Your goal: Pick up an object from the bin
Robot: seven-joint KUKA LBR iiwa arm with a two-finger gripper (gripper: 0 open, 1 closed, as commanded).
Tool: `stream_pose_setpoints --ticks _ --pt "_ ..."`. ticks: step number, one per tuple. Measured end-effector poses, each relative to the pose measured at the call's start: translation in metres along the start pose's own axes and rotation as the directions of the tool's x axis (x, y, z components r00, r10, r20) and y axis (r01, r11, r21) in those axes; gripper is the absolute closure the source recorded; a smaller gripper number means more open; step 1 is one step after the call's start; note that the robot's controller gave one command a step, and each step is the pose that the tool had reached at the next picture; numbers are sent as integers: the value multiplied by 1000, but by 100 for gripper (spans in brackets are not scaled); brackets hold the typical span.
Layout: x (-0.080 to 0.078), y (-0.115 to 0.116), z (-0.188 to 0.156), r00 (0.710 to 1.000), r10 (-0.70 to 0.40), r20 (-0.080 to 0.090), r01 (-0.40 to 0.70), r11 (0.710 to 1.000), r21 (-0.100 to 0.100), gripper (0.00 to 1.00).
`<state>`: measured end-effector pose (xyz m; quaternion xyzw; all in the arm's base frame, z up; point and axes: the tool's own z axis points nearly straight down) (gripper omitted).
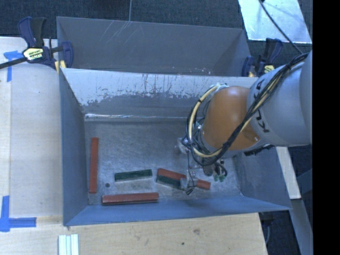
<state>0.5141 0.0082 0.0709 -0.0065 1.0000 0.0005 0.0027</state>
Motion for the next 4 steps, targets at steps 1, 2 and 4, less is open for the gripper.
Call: stream_pose_setpoints --ticks 1,2,4 --pt "-1 0 -1 1000 -1 0 1 1000 1 100" --pt "0 0 0 1000 -2 -3 2 1000 1 0" --pt "20 -84 1 999 43 -10 -43 999 1 0"
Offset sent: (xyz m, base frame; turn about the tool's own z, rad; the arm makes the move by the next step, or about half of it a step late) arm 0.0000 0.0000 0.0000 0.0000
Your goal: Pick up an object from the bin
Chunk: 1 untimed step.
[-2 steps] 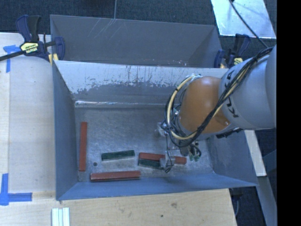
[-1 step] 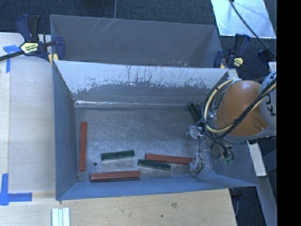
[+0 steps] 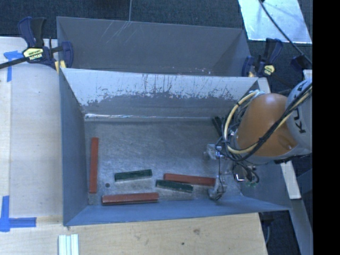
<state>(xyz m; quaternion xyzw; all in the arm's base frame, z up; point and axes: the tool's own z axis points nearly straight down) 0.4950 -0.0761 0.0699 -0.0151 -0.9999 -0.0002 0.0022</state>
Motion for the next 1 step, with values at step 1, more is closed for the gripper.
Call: stream_pose_setpoints --ticks 1 --pt "-2 0 -2 1000 -1 4 1 1000 0 100"
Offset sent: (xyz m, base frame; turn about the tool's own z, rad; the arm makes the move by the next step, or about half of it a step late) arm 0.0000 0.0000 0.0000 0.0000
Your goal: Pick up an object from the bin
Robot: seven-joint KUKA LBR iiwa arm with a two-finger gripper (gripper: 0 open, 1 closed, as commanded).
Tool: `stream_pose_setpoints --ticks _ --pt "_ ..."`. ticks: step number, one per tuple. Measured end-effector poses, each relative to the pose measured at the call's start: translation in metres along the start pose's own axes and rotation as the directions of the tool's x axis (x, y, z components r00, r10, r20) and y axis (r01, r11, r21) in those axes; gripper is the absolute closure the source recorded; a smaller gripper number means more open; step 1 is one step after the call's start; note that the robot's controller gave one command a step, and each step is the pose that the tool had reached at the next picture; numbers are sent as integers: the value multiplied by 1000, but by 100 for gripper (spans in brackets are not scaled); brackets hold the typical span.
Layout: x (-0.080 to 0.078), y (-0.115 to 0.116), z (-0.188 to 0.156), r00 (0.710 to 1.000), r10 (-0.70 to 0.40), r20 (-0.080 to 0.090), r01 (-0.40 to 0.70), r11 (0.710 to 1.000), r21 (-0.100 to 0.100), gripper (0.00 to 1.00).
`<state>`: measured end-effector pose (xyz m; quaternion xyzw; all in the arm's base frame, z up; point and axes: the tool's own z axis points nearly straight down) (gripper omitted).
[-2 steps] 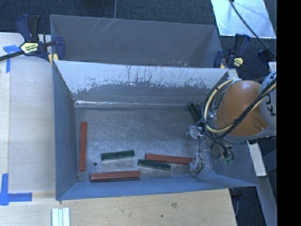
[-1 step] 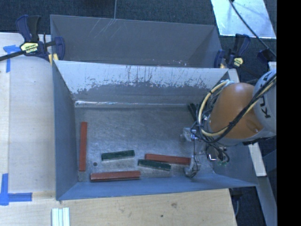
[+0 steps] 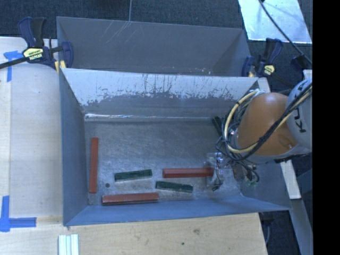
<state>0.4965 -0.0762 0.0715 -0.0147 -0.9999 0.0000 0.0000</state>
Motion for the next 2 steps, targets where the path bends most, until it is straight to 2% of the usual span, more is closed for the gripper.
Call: stream_pose_setpoints --ticks 1,2 --pt "-44 -1 -102 1000 15 12 -15 1000 1 100" --pt "-54 -8 -212 1000 13 13 -13 1000 2 100"
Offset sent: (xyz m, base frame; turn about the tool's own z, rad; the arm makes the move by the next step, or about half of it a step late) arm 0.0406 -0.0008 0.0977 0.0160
